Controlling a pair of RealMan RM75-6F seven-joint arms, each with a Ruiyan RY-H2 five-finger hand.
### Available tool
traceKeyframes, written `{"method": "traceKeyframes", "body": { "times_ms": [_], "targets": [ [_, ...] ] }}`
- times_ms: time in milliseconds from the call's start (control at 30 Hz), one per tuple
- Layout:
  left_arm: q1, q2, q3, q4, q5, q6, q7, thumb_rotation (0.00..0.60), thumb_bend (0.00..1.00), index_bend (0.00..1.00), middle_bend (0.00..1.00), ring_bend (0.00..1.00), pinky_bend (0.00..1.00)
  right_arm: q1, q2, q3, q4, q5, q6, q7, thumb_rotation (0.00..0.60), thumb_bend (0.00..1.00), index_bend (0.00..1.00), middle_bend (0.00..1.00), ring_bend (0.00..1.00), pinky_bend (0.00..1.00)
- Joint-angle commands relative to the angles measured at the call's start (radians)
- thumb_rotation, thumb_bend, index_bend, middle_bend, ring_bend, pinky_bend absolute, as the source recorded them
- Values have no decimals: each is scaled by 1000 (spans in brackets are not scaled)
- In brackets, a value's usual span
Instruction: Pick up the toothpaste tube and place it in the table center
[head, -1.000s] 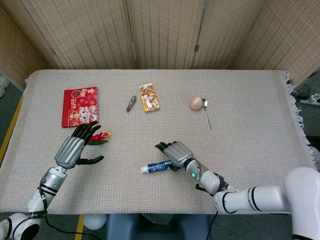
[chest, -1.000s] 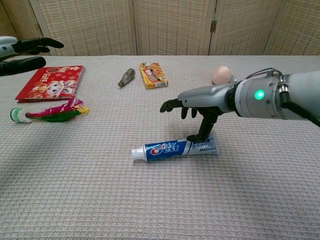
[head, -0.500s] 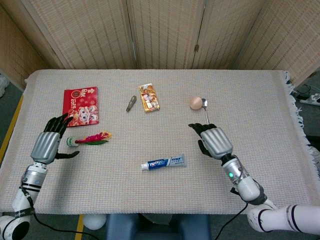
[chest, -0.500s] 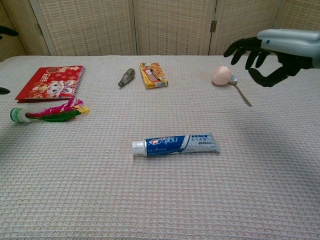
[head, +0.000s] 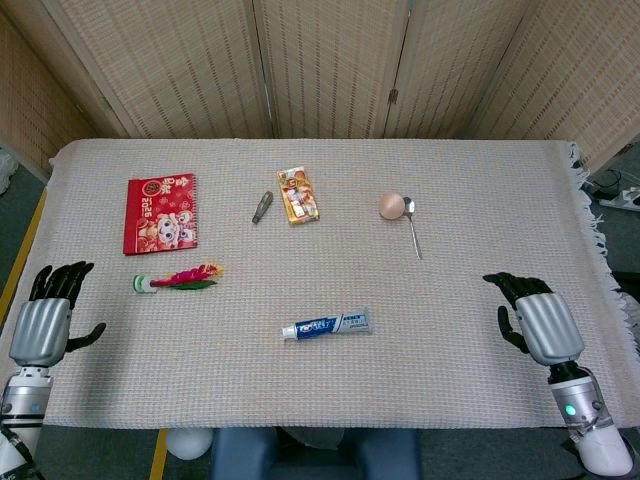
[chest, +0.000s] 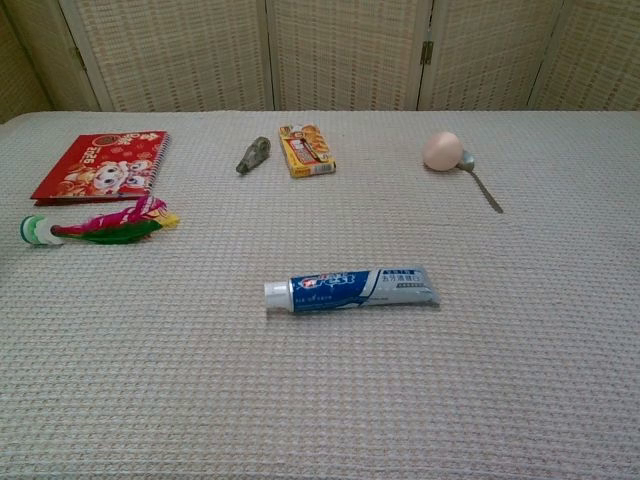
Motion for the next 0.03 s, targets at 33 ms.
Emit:
{"method": "traceKeyframes", "body": {
  "times_ms": [33],
  "targets": [
    [44,4,26,-32,25,52,16,600,270,143,147,124,0,-53,5,-15,31,-28,22,43,600,712,253,263,282,280]
  ]
}}
